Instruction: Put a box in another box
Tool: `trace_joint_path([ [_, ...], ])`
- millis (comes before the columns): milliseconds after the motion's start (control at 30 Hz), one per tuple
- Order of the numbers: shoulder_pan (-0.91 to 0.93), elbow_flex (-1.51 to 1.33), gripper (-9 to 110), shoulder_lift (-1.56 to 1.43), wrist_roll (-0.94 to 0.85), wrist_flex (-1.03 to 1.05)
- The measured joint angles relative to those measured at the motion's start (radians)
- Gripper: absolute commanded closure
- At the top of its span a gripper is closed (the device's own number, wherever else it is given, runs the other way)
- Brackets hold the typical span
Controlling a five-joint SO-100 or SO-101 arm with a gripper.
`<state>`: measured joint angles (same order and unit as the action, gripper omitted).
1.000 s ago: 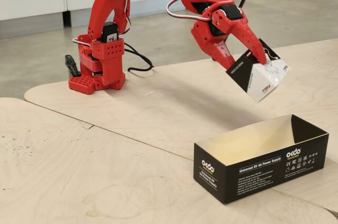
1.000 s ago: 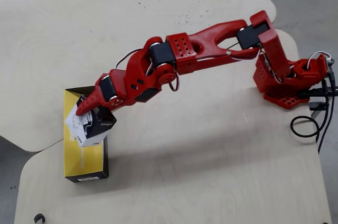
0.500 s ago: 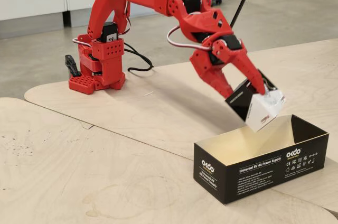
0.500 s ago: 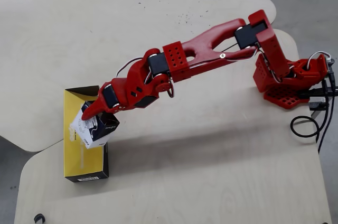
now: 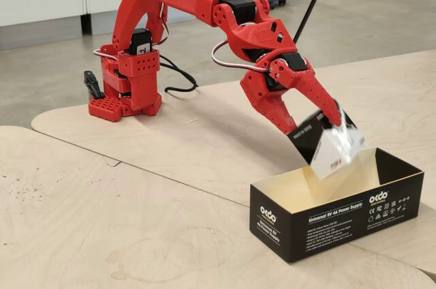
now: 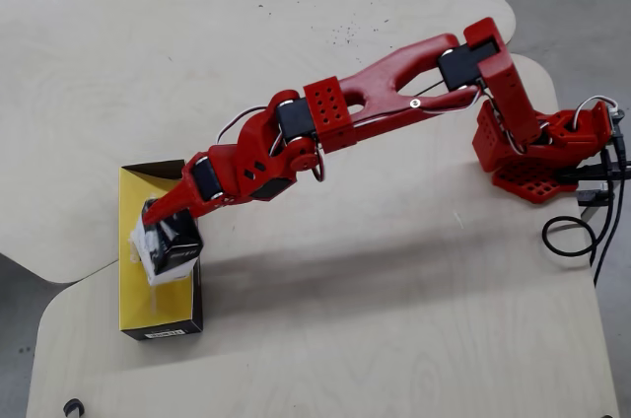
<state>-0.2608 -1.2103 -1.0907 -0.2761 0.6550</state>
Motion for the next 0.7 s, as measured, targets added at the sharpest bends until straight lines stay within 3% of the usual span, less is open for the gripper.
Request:
trace_joint_path([
  [333,0.000,-0.015,58,-0.127,-0.103,0.069],
  [533,-0.011,-0.140,63,-0.342,-0.356,0.265],
  [700,-0.023,-0.453,68,-0.660,-0.603,0.359],
])
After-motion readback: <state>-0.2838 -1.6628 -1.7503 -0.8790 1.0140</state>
